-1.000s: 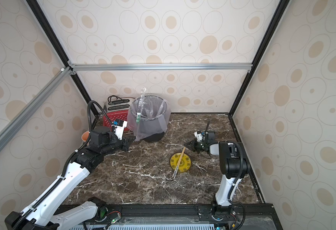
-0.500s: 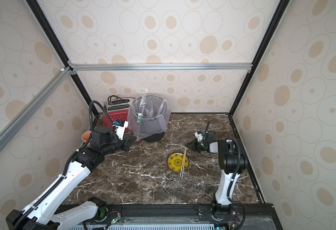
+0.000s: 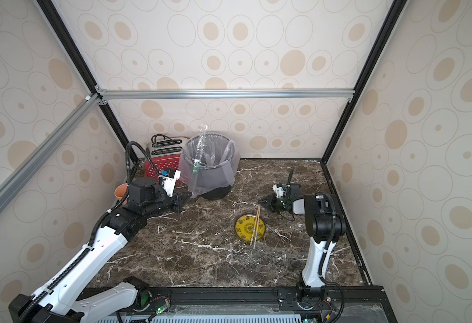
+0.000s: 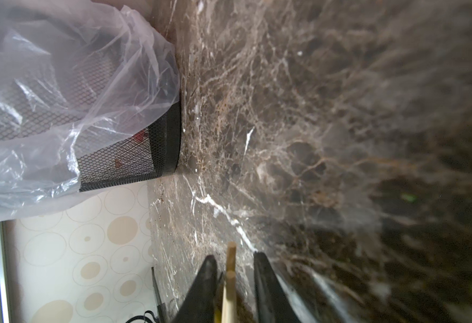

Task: Remove the packaging of disposable chopsticks
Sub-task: Place the disposable chopsticks on the plate.

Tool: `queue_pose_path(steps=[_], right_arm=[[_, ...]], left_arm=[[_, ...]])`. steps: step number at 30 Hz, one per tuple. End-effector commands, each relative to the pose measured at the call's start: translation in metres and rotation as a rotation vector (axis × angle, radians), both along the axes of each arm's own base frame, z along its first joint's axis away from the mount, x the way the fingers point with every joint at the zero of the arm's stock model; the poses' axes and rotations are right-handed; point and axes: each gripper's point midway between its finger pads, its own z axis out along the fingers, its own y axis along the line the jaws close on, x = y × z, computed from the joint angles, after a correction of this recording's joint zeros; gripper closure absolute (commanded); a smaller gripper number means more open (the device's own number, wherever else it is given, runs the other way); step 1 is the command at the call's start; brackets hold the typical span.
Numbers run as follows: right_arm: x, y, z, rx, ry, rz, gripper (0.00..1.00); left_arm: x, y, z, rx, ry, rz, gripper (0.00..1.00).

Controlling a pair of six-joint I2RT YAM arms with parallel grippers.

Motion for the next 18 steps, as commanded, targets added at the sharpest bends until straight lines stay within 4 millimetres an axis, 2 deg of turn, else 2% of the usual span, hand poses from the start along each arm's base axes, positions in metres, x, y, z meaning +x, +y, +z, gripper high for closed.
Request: queue_pose_path(steps=[1, 6, 9, 14, 16, 18], right_arm=[[0.007, 0.0, 0.0, -0.011, -0.011, -0.005, 0.71], [0.007, -0.002, 0.004, -0.036, -0.014, -0.006, 0.62], [0.005, -0.009, 0.011, -0.092, -0.024, -0.012, 0.53], [0.004, -0.015, 0.035, -0.157, -0.057, -0.009, 0.43], [0.005, -0.015, 0.043, -0.159, -0.072, -0.008, 0.39], [0.004, -0.016, 0.045, -0.163, -0.075, -0.008, 0.38]], left_arm=[[-0.002, 0.001, 0.007, 0.016, -0.019, -0.02, 1.0], [0.0, 0.003, 0.01, 0.037, -0.012, -0.013, 1.0], [0.01, 0.01, 0.019, 0.111, -0.003, 0.027, 1.0], [0.046, 0.023, 0.038, 0.222, 0.011, 0.14, 1.0], [0.061, 0.025, 0.038, 0.276, 0.029, 0.16, 1.0], [0.077, 0.031, 0.045, 0.338, 0.012, 0.193, 1.0]])
